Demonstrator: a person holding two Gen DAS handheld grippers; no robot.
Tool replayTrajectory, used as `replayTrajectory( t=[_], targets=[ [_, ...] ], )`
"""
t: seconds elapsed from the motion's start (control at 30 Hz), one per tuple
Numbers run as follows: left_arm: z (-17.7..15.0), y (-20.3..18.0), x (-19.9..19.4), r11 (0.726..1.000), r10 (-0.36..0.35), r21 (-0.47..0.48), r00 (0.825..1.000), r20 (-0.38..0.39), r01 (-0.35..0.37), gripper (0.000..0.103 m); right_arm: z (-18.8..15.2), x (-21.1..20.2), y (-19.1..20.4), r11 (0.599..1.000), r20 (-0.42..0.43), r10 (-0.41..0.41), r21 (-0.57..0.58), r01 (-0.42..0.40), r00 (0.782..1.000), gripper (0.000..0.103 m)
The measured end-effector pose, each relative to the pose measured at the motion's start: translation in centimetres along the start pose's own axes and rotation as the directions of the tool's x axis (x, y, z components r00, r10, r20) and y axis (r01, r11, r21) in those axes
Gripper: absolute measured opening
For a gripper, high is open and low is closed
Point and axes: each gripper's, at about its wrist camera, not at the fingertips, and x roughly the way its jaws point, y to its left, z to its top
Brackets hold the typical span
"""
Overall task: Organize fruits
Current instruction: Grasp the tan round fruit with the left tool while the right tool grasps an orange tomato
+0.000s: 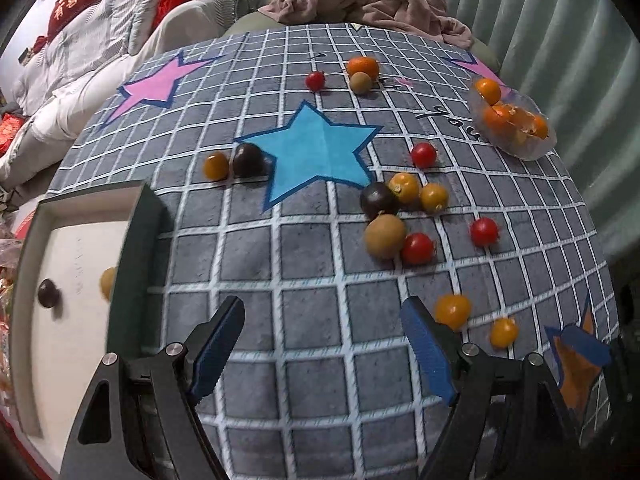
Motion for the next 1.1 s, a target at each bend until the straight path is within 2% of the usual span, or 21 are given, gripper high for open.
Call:
replayTrajectory(
  t=[0.47,0.57,0.63,0.73,0.83,0.9,0.93,1.1],
  targets=[
    [2.4,0.1,2.4,0.998,-0.044,-0.034,0.998,0.035,0.045,0.082,0.7,1.6,1.3,0.997,0.032,-0.018,-0.075,0.020,0.999,0.103],
    [3.0,0.0,2.6,0.997,-0.071,-0.037,0.996,0.051,0.073,0.082,0.8,2.0,1.5,0.996,0.039,-0.024,-0.081,0.027,0.999,0.101],
    [3.2,-0.2,2.7,0.996,-0.076,-0.034,0.995,0.056,0.078,0.082,0.9,2.2,1.6,0.996,0.046,-0.026,-0.082,0.030,0.999,0.096],
    [3.3,-0.2,2.8,0.996,-0.082,-0.038,0.995,0.061,0.085,0.082,1.2,2.2,2.0,0.993,0.066,-0.046,-0.104,0.052,0.997,0.082],
    [3.3,0.2,2.9,0.994,-0.086,-0.055,0.994,0.059,0.090,0.082,1.3,2.1,2.5,0.989,0.080,-0.057,-0.129,0.067,0.995,0.061],
    [3.1,0.5,3.0,0.994,-0.085,-0.065,0.995,0.061,0.089,0.082,1.2,1.9,2.7,0.988,0.090,-0.055,-0.139,0.067,0.994,0.024],
    [3.1,0.6,3.0,0.993,-0.089,-0.070,0.994,0.061,0.093,0.082,1.2,1.9,2.6,0.990,0.089,-0.045,-0.132,0.056,0.995,0.019],
    [3.1,0.5,3.0,0.993,-0.092,-0.064,0.993,0.070,0.096,0.082,1.0,1.6,2.1,0.994,0.083,-0.022,-0.109,0.031,0.996,0.020]
  ],
)
